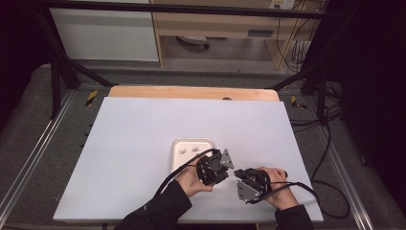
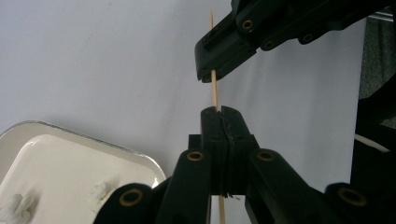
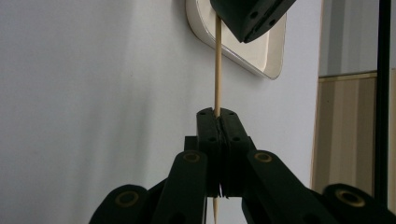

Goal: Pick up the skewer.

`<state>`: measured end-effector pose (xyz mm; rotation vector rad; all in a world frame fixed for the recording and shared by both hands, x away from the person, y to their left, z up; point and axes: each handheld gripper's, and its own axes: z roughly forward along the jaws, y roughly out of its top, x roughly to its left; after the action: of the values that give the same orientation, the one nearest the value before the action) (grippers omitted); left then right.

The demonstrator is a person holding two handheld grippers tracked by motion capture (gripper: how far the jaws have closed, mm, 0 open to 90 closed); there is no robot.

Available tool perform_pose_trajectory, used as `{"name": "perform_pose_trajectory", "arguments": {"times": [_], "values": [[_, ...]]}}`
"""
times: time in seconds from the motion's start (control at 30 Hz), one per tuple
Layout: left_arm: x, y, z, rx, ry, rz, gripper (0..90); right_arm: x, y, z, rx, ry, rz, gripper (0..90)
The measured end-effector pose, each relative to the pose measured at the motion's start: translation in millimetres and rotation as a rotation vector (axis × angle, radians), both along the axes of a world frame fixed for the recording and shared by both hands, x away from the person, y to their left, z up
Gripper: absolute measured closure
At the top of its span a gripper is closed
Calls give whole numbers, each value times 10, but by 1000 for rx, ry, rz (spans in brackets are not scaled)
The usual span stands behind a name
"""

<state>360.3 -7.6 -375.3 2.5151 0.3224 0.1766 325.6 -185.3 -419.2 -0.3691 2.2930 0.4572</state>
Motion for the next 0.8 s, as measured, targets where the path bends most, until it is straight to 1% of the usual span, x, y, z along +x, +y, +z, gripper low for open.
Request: {"name": "perform_pose_trajectory", "arguments": {"times": [0.07, 0.1, 0.13, 0.17, 0.2, 0.23, 0.27, 0.3, 0.37, 0.4, 0.43, 0.47, 0.5, 0.53, 0.57, 0.6, 0.63, 0.67, 0.7, 0.73, 0.77, 0.8], "values": [[8, 8, 2, -6, 2, 7, 877, -1, 5, 3, -3, -9, -3, 892], [7, 13, 6, 1, -3, 12, 877, -1, 5, 3, -3, -9, -3, 892], [11, 24, 12, 17, -7, 16, 748, 7, -6, 8, -22, -20, -16, 892], [15, 35, 14, 30, -4, 25, 748, 7, -6, 8, -22, -20, -16, 892], [18, 50, 21, 47, -14, 35, 668, 11, -17, 13, -39, -34, -25, 892], [22, 67, 23, 59, -15, 43, 668, 11, -17, 13, -39, -34, -25, 892], [33, 81, 24, 77, -5, 49, 586, 13, -20, 23, -70, -54, -31, 892], [44, 91, 20, 96, 9, 55, 586, 13, -20, 23, -70, -54, -31, 892], [61, 106, 7, 131, 15, 65, 513, 22, -7, 34, -93, -65, -32, 892], [70, 111, 0, 144, 22, 69, 499, 23, 0, 37, -99, -72, -34, 892], [78, 112, -11, 154, 35, 71, 481, 34, 11, 45, -109, -79, -20, 892], [82, 108, -22, 163, 43, 69, 476, 37, 20, 49, -118, -82, -18, 891], [76, 99, -34, 165, 38, 77, 483, 25, 32, 50, -124, -83, -32, 892], [70, 86, -40, 177, 26, 87, 494, 36, 44, 60, -144, -95, -18, 892], [68, 70, -48, 186, 25, 89, 504, 44, 56, 73, -162, -106, -5, 892], [68, 53, -56, 190, 36, 82, 504, 44, 56, 73, -162, -106, -5, 892], [68, 33, -66, 192, 43, 81, 540, 44, 80, 87, -175, -113, 6, 892], [68, 12, -75, 199, 44, 85, 554, 36, 88, 97, -185, -118, 2, 892], [74, -8, -77, 212, 42, 79, 580, 43, 100, 105, -189, -128, 19, 892], [76, -27, -84, 212, 49, 77, 580, 43, 100, 105, -189, -128, 19, 892], [86, -42, -79, 226, 57, 67, 643, 27, 108, 110, -202, -124, 5, 892], [88, -59, -77, 225, 60, 65, 661, 24, 111, 112, -208, -125, 5, 892]]}}
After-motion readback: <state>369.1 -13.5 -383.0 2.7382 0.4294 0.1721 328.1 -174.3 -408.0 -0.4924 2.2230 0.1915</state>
